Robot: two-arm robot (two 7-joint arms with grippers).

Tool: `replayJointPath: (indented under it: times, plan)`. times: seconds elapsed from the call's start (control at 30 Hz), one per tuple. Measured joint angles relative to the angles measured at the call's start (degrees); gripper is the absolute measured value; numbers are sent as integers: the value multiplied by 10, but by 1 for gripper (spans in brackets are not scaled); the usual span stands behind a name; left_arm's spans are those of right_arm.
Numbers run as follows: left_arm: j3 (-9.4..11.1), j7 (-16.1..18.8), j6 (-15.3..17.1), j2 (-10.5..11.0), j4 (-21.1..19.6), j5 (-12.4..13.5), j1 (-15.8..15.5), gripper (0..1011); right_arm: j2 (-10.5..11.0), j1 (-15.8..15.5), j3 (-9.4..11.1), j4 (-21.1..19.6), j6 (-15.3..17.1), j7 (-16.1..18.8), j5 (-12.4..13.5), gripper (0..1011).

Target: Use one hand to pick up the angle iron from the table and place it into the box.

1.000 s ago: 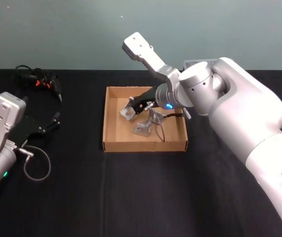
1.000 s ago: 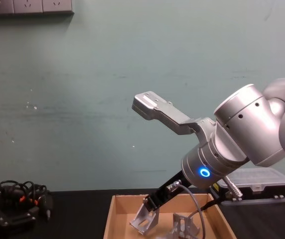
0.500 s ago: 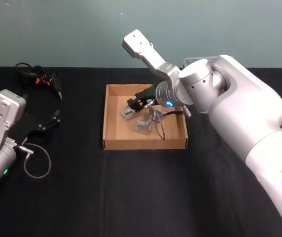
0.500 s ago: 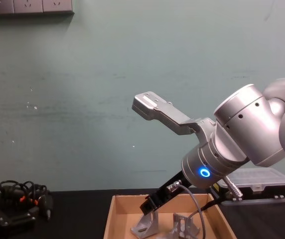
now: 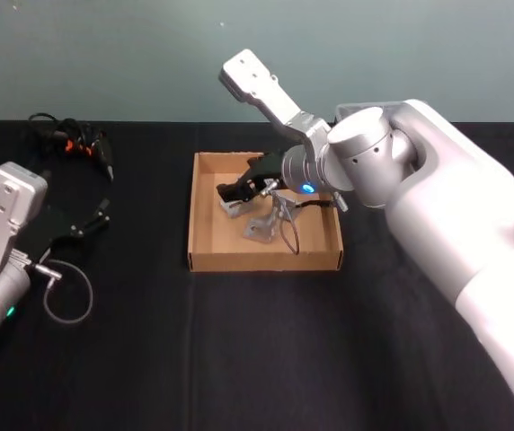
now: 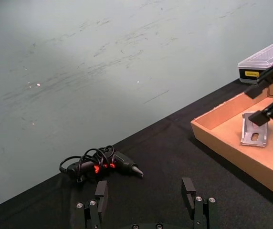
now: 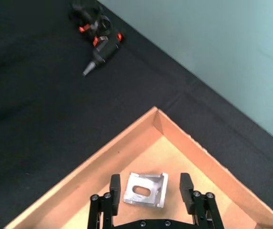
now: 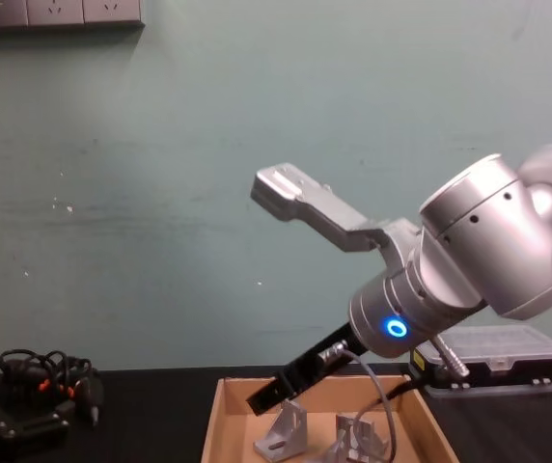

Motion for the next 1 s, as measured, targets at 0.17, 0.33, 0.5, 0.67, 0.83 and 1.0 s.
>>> replayJointPath:
  times: [0.17,0.33,0.5,0.67,0.83,1.0]
  plan:
    - [0,0,0,0,0,0,0,1011,17,-29,9,-64,5,2,-3,917]
    - [0,0,0,0,0,0,0,1012,39,-66,19,-136,8,0,-3,1003]
    - [0,0,0,0,0,0,0,1011,64,-119,35,-219,2,-15,-6,1003]
    - [0,0,0,0,0,0,0,1011,77,-164,53,-266,-23,-31,-4,1003]
    - [0,0,0,0,0,0,0,1011,84,-212,70,-302,-72,-59,-5,1003]
    - [0,0,0,0,0,0,0,1011,87,-248,82,-318,-128,-83,-13,1003]
